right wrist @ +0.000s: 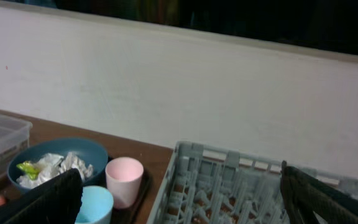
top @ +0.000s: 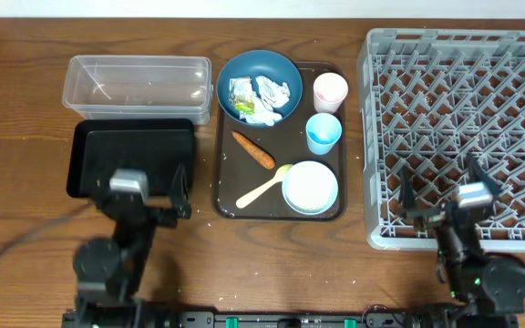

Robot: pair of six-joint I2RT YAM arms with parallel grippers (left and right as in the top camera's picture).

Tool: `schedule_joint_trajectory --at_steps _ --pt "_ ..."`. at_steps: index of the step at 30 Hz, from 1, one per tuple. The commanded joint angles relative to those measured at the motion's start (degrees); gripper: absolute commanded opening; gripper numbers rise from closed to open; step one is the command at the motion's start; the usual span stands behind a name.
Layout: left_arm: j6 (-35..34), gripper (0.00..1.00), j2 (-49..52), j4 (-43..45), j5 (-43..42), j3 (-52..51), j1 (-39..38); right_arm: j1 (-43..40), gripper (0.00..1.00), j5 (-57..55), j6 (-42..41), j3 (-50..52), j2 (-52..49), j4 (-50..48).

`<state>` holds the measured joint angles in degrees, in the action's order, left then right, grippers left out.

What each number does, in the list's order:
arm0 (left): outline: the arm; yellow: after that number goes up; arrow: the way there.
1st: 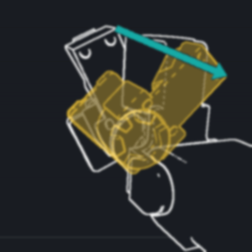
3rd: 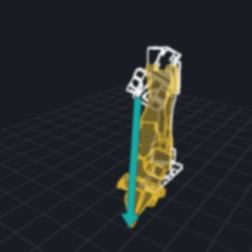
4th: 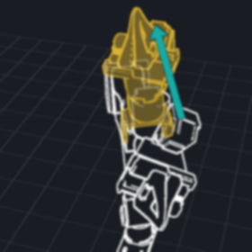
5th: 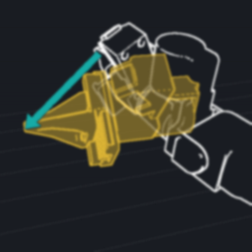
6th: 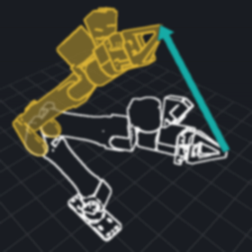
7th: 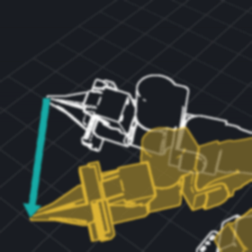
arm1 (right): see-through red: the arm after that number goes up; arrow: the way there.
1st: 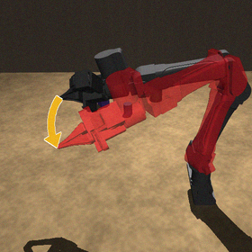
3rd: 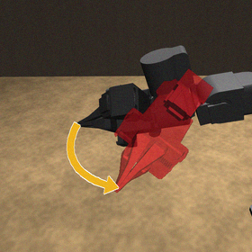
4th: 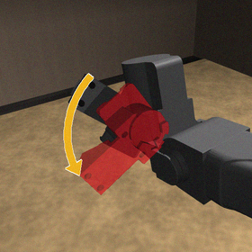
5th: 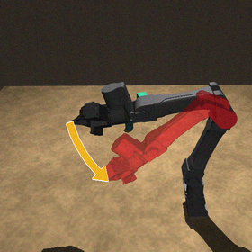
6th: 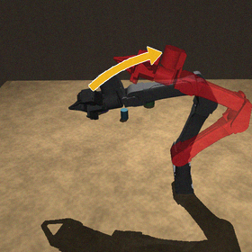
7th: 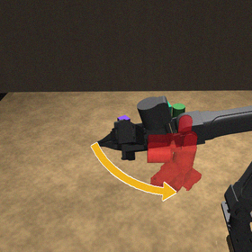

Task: Sort waste into correct bins and load items into the dishwasher rack

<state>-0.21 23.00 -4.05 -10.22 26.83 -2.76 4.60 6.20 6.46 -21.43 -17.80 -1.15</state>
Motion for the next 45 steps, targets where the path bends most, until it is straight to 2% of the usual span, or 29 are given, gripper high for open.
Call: schedule_joint_trajectory --at_steps 1,6,13,18,21,30,36,42,45 --pt "-0.70 0.95 9.88 -1.99 -3.80 8.87 0.17 -0.81 0.99 2.12 1.36 -6.95 -7.08 2.43" --pt "-0.68 0.95 27.56 -13.49 -4.35 26.29 -0.55 -0.81 0.99 3.89 1.33 -17.07 -18.08 8.26" --pt "-0.66 0.95 54.66 -31.06 -4.09 54.62 -6.82 -0.83 0.99 7.85 1.36 -30.21 -30.60 19.82" --pt "-0.68 0.95 73.40 -43.89 0.37 75.52 -11.63 -0.83 0.99 10.60 1.33 -35.10 -35.93 26.18" --pt "-0.46 0.96 83.23 -48.04 2.08 85.15 -14.53 -0.83 0.99 14.78 1.31 -35.17 -37.05 26.77" --pt "-0.83 0.95 97.00 -39.39 1.75 87.49 -19.19 -0.83 0.99 16.83 -0.83 -35.12 -37.29 30.25" --pt "-15.80 0.94 101.50 -39.08 6.84 87.49 -18.62 -0.83 0.99 16.76 -0.83 -35.12 -37.33 30.69" --pt "-16.48 0.95 106.64 -38.47 7.30 87.41 -18.58 -0.83 0.99 16.70 -0.81 -35.12 -37.33 30.71" --pt "-16.55 0.99 109.55 -38.47 7.30 87.41 -18.58 -0.83 0.99 16.31 -0.81 -35.12 -37.33 30.75"
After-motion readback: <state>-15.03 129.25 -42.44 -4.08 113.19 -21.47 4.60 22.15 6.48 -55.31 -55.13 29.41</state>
